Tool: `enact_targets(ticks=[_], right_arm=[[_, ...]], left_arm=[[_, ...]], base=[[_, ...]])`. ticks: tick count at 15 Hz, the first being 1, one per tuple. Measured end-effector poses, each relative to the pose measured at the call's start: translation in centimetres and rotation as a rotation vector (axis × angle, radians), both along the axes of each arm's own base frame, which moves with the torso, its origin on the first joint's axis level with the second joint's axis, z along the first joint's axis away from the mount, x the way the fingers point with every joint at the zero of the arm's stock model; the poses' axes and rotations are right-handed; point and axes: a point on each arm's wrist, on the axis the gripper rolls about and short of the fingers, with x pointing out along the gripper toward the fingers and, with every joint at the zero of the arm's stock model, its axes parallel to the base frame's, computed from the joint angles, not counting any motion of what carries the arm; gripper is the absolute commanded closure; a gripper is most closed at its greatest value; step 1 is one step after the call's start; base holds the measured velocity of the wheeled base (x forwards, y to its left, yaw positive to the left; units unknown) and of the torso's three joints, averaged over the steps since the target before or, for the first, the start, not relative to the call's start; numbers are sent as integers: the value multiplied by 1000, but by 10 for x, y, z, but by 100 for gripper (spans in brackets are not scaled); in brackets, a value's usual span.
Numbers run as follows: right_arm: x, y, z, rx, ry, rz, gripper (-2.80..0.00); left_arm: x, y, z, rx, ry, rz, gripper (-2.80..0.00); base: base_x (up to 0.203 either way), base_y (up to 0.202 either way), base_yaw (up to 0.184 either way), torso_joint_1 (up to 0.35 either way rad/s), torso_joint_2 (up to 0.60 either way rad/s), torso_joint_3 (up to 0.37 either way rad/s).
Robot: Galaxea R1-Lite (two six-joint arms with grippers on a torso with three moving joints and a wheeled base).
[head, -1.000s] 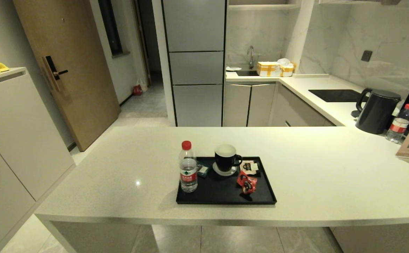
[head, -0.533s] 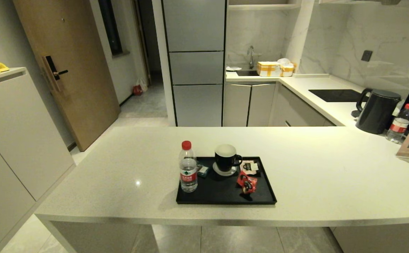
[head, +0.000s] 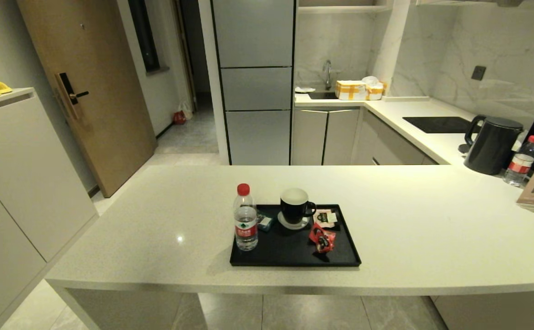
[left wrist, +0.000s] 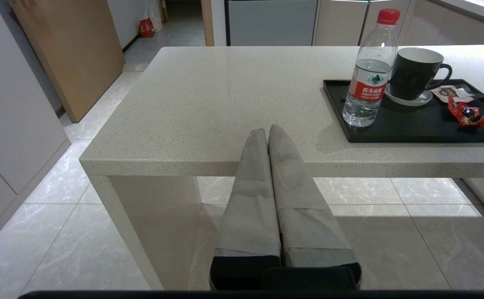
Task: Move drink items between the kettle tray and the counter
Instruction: Pick up the tea bag
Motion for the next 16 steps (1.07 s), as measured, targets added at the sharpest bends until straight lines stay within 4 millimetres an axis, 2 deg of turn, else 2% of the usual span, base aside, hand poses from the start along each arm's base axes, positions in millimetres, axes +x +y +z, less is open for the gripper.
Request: enact_targets(ticks=[3,6,9,12,13,14,16], right_arm=[[52,4,2,72,406,119,0],[121,9,-5,92,725,164,0],[192,16,-15,84,903,205,0],[259,29,-26,62,973,249,0],[280,35,-30,55,975,263,-20],[301,42,-35,46,976,280,-280],[332,61,-46,27,976,321,-280]], left_arm=[[0,0,0,0,0,0,0],[0,0,0,0,0,0,0],[0,0,0,0,0,0,0],[0,0,0,0,0,0,0],[0,0,0,0,1,0,0],[0,0,0,0,0,0,0],[0,0,0,0,0,0,0]], base=[[0,0,0,0,0,0],[0,0,0,0,0,0],[0,0,0,0,0,0],[0,0,0,0,0,0],[0,0,0,0,0,0],[0,0,0,0,0,0],[0,0,0,0,0,0]])
